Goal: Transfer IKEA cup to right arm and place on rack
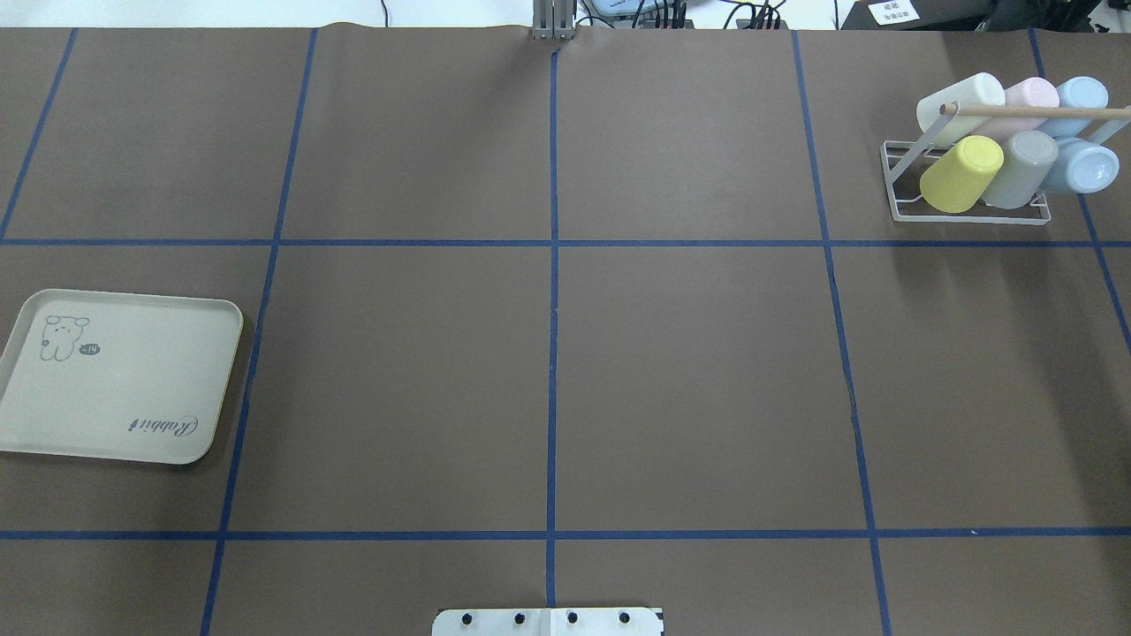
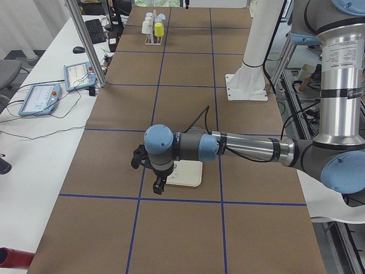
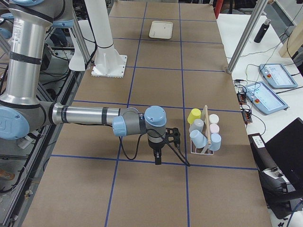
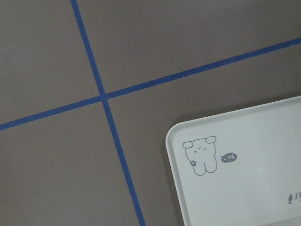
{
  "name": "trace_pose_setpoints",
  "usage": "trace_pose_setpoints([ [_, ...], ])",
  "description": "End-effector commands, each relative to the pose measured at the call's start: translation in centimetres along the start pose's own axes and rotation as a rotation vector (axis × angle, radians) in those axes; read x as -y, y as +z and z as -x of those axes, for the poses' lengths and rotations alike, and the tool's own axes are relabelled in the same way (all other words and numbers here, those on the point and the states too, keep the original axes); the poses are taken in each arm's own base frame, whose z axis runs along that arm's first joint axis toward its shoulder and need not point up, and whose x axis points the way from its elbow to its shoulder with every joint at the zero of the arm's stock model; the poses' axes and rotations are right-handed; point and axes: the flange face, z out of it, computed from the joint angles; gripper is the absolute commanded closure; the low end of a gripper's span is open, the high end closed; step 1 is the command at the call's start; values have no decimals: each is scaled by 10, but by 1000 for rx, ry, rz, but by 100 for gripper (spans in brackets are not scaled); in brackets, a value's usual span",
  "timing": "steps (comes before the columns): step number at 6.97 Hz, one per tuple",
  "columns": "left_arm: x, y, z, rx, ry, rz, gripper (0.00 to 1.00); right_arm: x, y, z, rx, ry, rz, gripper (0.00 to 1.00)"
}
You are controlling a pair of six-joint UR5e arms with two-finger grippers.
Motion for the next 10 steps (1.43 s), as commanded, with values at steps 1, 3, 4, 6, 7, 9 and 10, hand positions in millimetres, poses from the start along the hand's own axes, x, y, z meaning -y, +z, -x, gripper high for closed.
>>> trace_pose_setpoints([
  [1,-41,-1,28,91,-32,4,0,1,-8,1,44,27,-1,0],
  [3,-36,-11,27,179,-6,13,0,2,-12,2,47,24,-12,0],
  [4,-36,-8,28,172,-20,19,0,3,-14,2,48,24,-16,0],
  [6,-45,-4,30,176,-20,29,0,3,-16,5,49,18,-21,0],
  [7,-47,-2,32,173,-24,33,0,2,-16,4,49,17,-20,0],
  [9,-48,-3,30,171,-17,30,0,2,-15,4,49,20,-19,0],
  [10,-48,-3,30,169,-17,30,0,3,-16,4,47,18,-21,0],
])
